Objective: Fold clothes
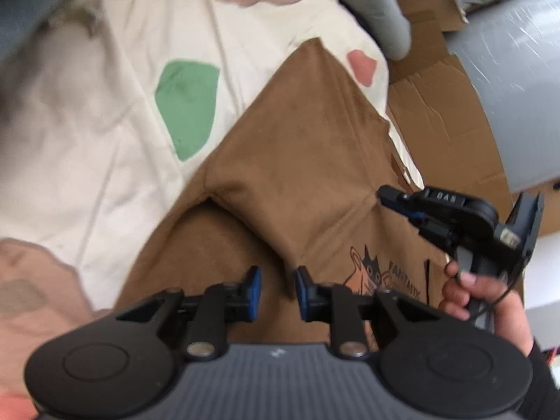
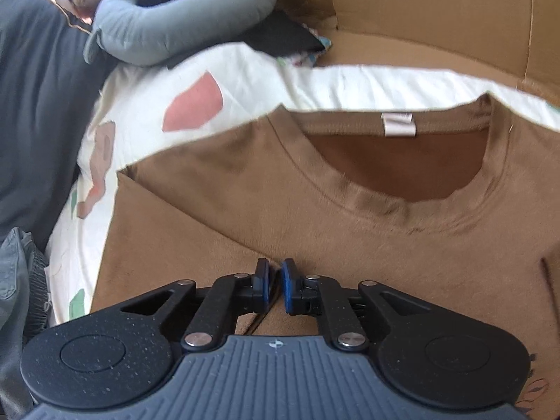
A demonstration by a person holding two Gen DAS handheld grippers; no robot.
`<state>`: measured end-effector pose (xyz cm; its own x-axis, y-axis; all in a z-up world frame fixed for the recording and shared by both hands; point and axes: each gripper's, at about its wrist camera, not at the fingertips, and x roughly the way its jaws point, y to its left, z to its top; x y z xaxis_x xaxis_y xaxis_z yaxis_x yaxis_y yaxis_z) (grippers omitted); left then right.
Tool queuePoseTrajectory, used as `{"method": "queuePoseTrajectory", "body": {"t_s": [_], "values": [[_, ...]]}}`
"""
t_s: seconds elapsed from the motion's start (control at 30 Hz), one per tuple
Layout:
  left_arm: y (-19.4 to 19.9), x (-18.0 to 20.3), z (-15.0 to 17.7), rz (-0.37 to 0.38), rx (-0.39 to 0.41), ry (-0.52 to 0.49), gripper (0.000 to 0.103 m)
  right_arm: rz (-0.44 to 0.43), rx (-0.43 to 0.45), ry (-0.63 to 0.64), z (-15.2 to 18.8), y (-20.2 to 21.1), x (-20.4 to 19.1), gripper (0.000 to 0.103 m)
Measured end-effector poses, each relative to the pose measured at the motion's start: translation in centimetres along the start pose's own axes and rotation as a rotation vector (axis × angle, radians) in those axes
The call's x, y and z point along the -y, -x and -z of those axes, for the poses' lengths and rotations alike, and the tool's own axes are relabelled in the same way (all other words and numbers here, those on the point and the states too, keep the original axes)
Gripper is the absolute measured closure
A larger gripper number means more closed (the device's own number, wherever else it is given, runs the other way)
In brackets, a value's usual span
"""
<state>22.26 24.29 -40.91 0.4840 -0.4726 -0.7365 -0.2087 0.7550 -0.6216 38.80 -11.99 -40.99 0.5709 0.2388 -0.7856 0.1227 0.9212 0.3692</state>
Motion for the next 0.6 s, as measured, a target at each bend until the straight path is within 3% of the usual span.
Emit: {"method": "queuePoseTrajectory", "body": {"t_s": [0.27, 0.5, 0.6], "values": [[1.8, 2.4, -1.4, -0.022, 0.115, -0.130, 0.086, -0.118, 0.045, 0.029, 0.9, 2.0, -1.7, 0.095], [-0.8, 1.9, -2.2, -0.167, 0.111, -0.231, 0.086, -0.208, -0.042, 0.123, 3.8, 0.6, -4.9, 0.095], [-1.4, 1.3, -2.6, -0.196, 0.103, -0.222, 0.095, -0.216, -0.116, 0.179, 5.1, -0.7, -5.6, 0.096]]}}
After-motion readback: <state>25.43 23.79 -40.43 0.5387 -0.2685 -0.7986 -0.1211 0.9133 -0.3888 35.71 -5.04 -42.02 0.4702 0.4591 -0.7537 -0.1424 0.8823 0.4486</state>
